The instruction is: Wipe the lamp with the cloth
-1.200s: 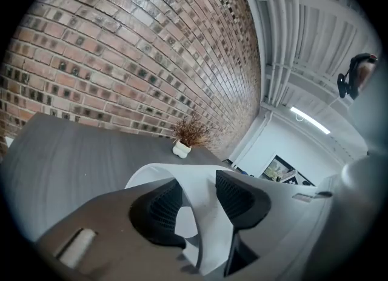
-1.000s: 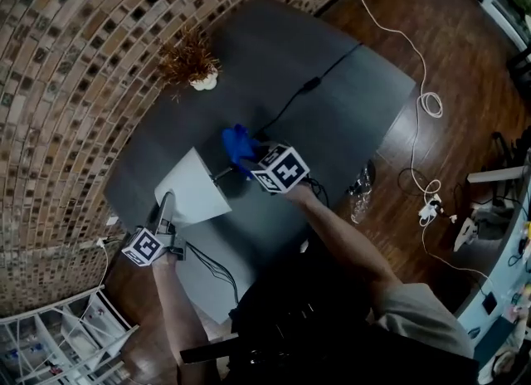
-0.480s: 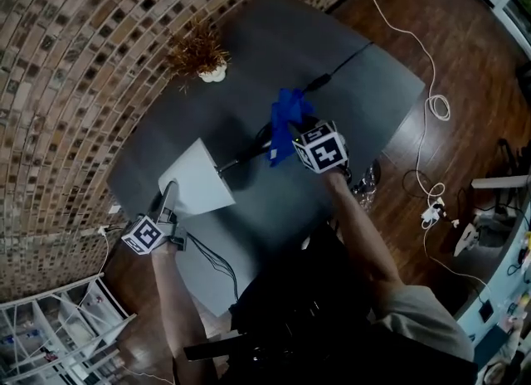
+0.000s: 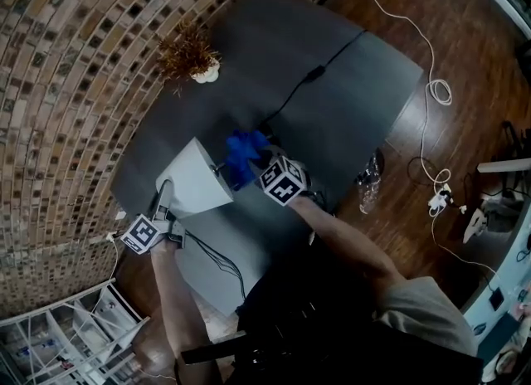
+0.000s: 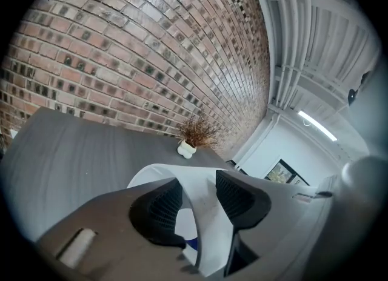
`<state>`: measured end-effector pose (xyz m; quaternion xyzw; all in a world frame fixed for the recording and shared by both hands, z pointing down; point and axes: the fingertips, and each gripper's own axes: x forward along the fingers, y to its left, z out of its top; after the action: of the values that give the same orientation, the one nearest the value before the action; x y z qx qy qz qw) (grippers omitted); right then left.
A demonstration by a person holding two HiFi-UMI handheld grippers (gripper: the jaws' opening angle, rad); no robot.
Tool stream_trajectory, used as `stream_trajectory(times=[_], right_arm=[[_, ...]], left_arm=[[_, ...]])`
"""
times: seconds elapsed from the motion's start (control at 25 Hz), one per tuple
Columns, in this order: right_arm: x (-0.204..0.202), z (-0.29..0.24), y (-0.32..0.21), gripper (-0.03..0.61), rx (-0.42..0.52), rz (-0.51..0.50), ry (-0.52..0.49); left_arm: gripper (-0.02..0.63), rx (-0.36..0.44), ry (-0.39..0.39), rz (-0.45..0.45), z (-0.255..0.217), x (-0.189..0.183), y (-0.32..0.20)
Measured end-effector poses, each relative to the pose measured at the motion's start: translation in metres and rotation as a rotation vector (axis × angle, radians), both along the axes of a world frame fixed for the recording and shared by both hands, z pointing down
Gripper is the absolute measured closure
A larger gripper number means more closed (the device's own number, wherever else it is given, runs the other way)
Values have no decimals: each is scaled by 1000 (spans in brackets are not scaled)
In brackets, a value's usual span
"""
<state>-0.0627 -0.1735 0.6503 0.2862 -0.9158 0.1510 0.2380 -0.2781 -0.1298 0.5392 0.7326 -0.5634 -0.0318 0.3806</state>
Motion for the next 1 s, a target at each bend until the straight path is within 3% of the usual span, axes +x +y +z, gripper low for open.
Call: stream_trajectory(times=[0.12,0.2,0.28,0.36,0.44,0.52,0.6,0.84,1.0], right_arm=[[58,4,-26,494,-15,168,55],[68,-16,-30,494,31,195,50],[37,-42,-16,494,67,85,-44],[-17,-58,14,494,69,-119,-146],[-67,-57,41,494,86,-293,-153],[-89,-42,49,494,100,-353,-104],[-76,-27,40,492,75,-303,-80],[39,-4,-24,494,-81,32,-25],[40,-10,-37,494,-100,-28,64]], left_arm=[[442,-4,-6,2,-1,-2,-5],[442,-2,-2,-1,-1,-3,-7],[442,-3,7,-6,0,-3,-7],[442,-7,1,-13,1,-4,-5],[442,-14,-7,-19,1,-6,-2],[442,-11,2,-18,1,-4,1],[442,-9,8,-14,2,1,2],[442,12,16,-9,0,3,-1],[442,15,63,-29,2,4,3]])
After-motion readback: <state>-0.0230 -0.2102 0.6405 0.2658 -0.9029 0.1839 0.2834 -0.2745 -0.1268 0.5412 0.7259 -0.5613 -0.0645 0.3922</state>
